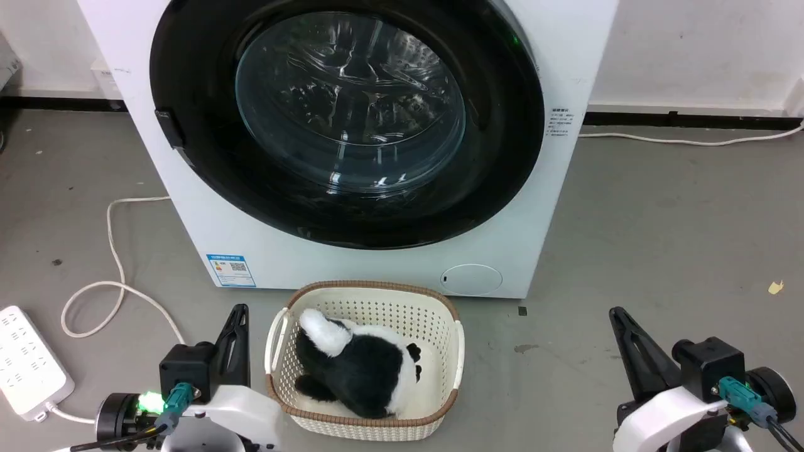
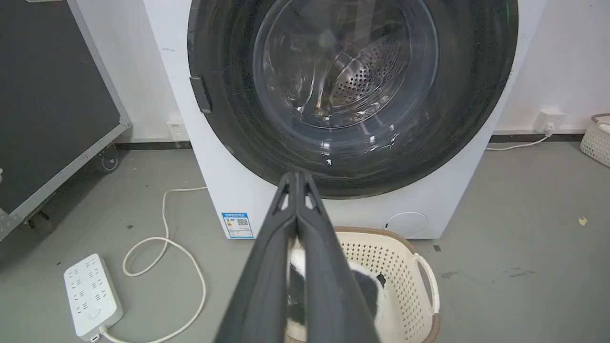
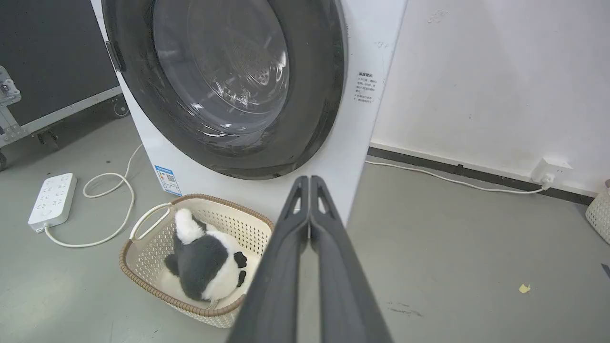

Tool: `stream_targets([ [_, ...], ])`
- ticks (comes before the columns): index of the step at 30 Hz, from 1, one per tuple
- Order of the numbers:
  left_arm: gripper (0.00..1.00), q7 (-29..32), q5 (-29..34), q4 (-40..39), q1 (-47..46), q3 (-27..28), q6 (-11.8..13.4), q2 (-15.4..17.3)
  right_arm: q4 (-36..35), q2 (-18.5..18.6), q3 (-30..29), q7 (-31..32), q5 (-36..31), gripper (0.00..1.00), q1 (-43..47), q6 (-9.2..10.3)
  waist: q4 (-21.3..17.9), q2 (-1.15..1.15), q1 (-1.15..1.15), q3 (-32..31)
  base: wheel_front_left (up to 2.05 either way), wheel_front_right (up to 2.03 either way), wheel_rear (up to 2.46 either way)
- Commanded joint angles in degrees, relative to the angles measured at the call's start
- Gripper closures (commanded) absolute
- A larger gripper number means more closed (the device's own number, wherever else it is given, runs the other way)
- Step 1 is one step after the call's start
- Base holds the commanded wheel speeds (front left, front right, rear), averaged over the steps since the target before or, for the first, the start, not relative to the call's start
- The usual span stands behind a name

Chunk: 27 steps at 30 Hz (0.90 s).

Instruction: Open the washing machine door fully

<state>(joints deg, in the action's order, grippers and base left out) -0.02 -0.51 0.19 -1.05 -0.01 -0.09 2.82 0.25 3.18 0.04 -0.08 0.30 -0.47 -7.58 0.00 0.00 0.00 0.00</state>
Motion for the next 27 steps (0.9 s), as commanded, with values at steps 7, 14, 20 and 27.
stream_targets([
  [7,1.00,0.0,0.5,-0.2,1.0,0.0,0.1,0.1,-0.2,-0.3,0.0,0.1,-0.3,1.00,0.5,0.09,0.0,0.00,0.00,0.0,0.00,0.00,0.00],
  [14,1.00,0.0,0.5,-0.2,1.0,0.0,0.1,0.1,-0.2,-0.3,0.0,0.1,-0.3,1.00,0.5,0.09,0.0,0.00,0.00,0.0,0.00,0.00,0.00],
  [20,1.00,0.0,0.5,-0.2,1.0,0.0,0.1,0.1,-0.2,-0.3,0.0,0.1,-0.3,1.00,0.5,0.09,0.0,0.00,0.00,0.0,0.00,0.00,0.00],
  [27,1.00,0.0,0.5,-0.2,1.0,0.0,0.1,0.1,-0.2,-0.3,0.0,0.1,-0.3,1.00,0.5,0.09,0.0,0.00,0.00,0.0,0.00,0.00,0.00],
])
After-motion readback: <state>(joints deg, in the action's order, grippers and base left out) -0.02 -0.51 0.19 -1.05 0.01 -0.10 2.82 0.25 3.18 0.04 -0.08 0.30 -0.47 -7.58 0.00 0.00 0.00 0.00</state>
